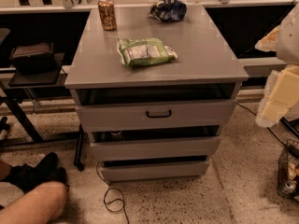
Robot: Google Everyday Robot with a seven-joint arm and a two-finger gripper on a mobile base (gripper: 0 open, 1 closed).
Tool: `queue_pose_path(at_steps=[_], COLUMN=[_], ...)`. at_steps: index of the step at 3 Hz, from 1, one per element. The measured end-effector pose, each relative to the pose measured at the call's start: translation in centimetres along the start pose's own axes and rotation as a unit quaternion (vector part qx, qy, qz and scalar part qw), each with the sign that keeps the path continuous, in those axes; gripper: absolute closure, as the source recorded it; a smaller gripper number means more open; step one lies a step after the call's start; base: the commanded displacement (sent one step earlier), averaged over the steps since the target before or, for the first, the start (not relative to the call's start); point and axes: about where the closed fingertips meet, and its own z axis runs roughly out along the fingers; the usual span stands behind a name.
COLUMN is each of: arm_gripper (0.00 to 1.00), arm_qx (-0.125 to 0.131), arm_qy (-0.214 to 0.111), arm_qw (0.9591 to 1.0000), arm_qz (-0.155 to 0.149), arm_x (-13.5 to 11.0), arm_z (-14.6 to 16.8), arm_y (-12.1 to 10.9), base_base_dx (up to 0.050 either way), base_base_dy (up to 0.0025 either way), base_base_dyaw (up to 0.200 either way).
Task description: Pick green can
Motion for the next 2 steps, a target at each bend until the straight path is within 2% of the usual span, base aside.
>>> queue_pose_path(at_steps=[1, 2], arm_gripper=[0.0, 0.0], arm_qx=[0.0, 0.0], arm_qy=[0.0, 0.0], arm_qw=[1.0, 1.0], arm_qz=[0.0, 0.0], arm_x=[-0.01, -0.01], arm_z=[-0.02, -0.02], arm_y=[-0.01, -0.01], base_base_dx=[0.0, 0.0], base_base_dy=[-0.00002, 0.0], base_base_dyaw=[-0.098, 0.0])
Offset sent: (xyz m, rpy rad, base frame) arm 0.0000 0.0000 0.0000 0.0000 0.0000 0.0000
